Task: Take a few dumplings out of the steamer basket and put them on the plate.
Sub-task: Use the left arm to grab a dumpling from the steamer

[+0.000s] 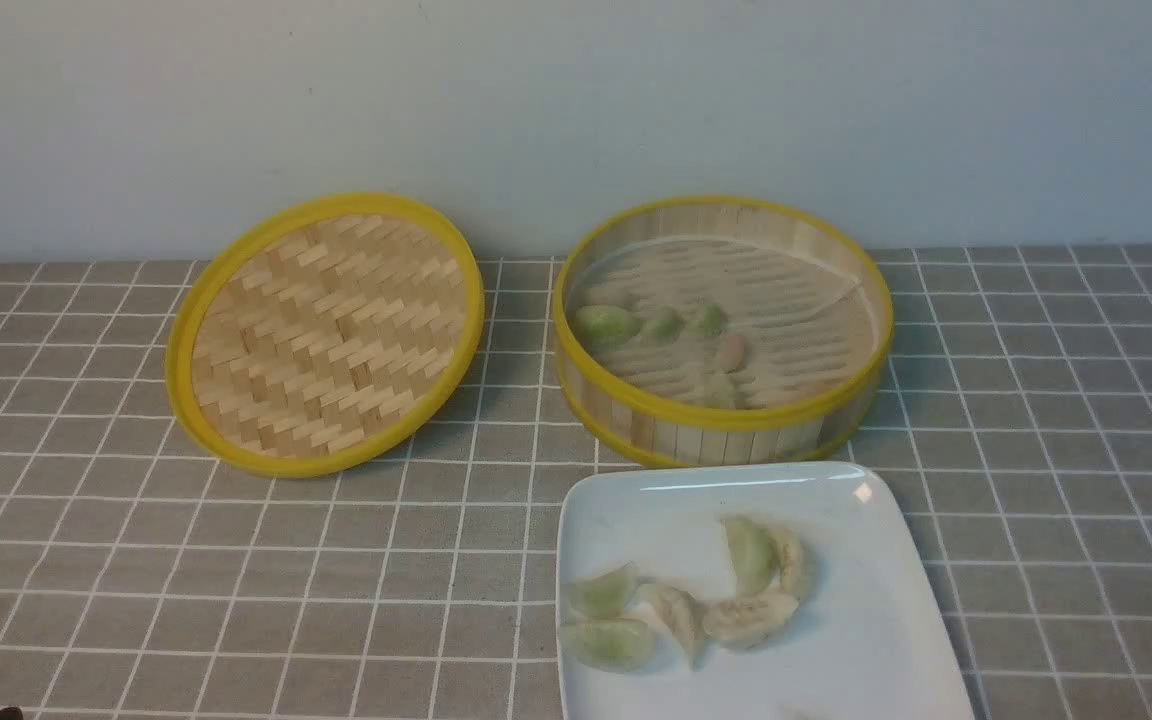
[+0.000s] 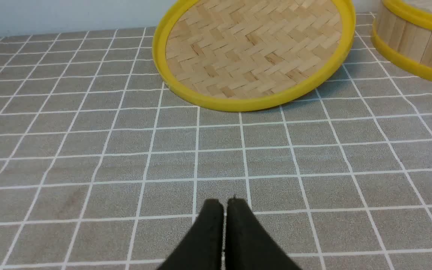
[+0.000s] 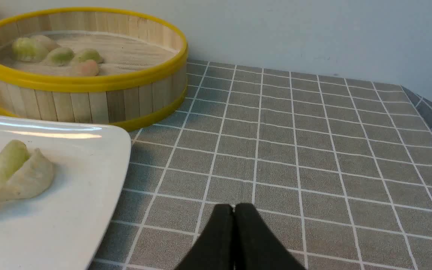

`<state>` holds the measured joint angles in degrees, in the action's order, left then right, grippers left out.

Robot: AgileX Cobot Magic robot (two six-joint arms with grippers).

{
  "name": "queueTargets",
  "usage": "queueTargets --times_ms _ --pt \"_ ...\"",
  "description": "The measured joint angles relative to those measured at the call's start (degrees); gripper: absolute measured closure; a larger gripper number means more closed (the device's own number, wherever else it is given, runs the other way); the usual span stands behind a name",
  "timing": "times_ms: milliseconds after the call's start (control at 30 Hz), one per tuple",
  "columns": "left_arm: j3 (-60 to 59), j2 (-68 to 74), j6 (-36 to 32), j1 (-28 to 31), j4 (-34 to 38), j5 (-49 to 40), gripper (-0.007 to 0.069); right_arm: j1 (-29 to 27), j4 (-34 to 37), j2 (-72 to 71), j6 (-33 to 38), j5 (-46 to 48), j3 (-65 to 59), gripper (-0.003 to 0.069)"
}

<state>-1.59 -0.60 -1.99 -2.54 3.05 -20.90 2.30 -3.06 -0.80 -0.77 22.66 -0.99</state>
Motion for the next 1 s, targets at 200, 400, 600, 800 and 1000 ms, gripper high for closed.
queueTargets --times_ms 200,400,600,800,1000 --pt "0.0 0.0 0.0 0.0 0.0 0.0 0.0629 0.0 0.0 0.0 0.0 0.0 0.0 0.0672" --pt "0.0 0.0 0.0 0.0 0.0 0.0 0.0629 0.0 0.0 0.0 0.0 0.0 0.0 0.0672" --pt "0.0 0.0 0.0 0.0 0.0 0.0 0.0629 0.0 0.0 0.0 0.0 0.0 0.0 0.0672" --pt "0.0 0.0 0.0 0.0 0.0 0.0 0.0629 0.0 0.0 0.0 0.0 0.0 0.0 0.0672" --pt "0.0 0.0 0.0 0.0 0.0 0.0 0.0629 0.0 0.0 0.0 0.0 0.0 0.0 0.0672"
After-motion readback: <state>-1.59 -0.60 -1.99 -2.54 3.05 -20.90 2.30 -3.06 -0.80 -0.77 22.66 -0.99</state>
